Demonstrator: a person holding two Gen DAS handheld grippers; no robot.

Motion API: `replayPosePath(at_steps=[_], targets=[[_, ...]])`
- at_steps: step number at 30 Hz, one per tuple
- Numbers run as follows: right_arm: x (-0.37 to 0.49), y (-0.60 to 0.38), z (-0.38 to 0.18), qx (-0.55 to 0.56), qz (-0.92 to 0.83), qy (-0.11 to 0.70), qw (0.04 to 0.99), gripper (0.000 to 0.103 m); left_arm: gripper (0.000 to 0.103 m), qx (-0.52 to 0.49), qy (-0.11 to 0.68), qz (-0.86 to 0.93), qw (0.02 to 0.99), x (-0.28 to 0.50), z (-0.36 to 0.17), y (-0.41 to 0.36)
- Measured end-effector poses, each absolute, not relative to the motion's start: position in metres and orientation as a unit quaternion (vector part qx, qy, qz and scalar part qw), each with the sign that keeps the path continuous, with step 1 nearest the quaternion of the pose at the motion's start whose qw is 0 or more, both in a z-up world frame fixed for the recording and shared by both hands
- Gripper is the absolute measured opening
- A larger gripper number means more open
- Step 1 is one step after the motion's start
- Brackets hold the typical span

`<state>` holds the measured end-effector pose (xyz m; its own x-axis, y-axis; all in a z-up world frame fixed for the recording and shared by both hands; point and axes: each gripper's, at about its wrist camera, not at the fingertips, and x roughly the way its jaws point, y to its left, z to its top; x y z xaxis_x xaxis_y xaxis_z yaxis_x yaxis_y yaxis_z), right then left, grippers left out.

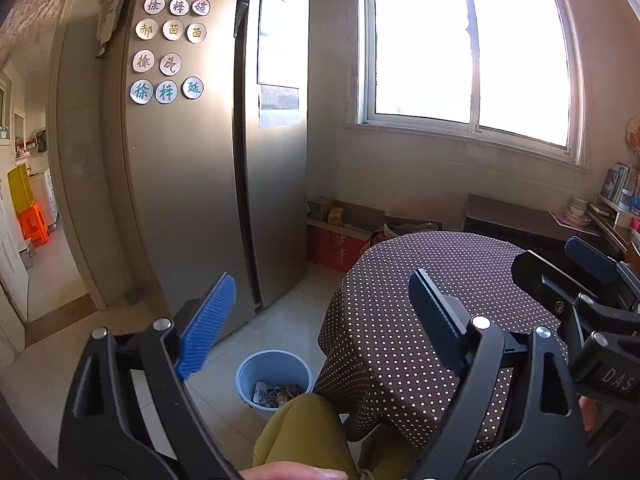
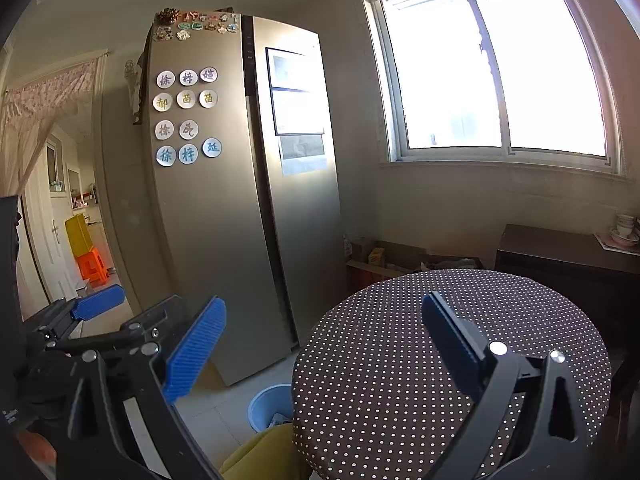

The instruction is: Collect trash

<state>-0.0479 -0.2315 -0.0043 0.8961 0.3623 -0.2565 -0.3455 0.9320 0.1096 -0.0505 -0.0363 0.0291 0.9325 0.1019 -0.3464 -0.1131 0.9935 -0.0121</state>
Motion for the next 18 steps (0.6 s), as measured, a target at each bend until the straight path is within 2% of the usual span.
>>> replayPosePath(at_steps=[18], targets=[[-0.0483, -0.227, -0.007, 0.025, 0.184, 0.144, 0.972, 0.097, 0.087, -0.025, 0.183, 0.053, 0.981, -0.0488, 0.0252, -0.0311]])
